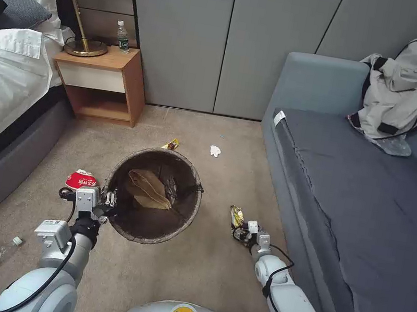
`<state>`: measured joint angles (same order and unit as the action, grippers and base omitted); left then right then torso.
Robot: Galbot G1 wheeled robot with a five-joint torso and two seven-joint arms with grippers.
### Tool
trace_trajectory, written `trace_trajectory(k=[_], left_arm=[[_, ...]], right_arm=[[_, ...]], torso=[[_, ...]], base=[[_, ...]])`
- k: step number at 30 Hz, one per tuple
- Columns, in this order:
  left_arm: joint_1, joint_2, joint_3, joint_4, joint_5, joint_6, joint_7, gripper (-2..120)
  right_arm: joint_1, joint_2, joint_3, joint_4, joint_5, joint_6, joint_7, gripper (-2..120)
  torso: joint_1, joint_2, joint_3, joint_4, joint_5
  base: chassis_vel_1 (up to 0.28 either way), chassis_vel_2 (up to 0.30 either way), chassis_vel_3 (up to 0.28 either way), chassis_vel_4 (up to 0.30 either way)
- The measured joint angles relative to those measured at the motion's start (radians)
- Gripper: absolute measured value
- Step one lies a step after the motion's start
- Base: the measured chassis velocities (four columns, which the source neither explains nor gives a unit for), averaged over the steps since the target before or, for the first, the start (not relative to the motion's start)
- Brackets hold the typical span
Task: Pick up the trash bin, then pick up the garbage from the floor and place it into the trash bin.
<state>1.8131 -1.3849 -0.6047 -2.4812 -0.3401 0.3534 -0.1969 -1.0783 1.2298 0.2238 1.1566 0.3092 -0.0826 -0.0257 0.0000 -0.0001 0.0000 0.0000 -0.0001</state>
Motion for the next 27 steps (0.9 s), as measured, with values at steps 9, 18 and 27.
trace_trajectory(k=[9, 18, 27], left_arm=[[-0.002, -0.001, 0.004, 0.003, 0.000, -0.001, 0.001, 2], [0.000, -0.005, 0.005, 0.004, 0.000, -0.002, 0.003, 2], [0.000, -0.002, 0.004, 0.002, 0.000, -0.002, 0.003, 2]], right_arm=[[-0.005, 0.014, 0.004, -0.033, -0.005, 0.011, -0.004, 97], [-0.003, 0.027, 0.007, -0.056, -0.013, 0.016, -0.020, 63], [-0.002, 0.039, 0.012, -0.065, -0.017, 0.022, -0.025, 30]], torso=[[0.000, 0.000, 0.000, -0.0001, 0.0000], [0.000, 0.000, 0.000, 0.0000, 0.0000], [0.000, 0.000, 0.000, 0.0000, 0.0000]], base=[[0.000, 0.000, 0.000, 0.000], [0.000, 0.000, 0.000, 0.000], [0.000, 0.000, 0.000, 0.000]])
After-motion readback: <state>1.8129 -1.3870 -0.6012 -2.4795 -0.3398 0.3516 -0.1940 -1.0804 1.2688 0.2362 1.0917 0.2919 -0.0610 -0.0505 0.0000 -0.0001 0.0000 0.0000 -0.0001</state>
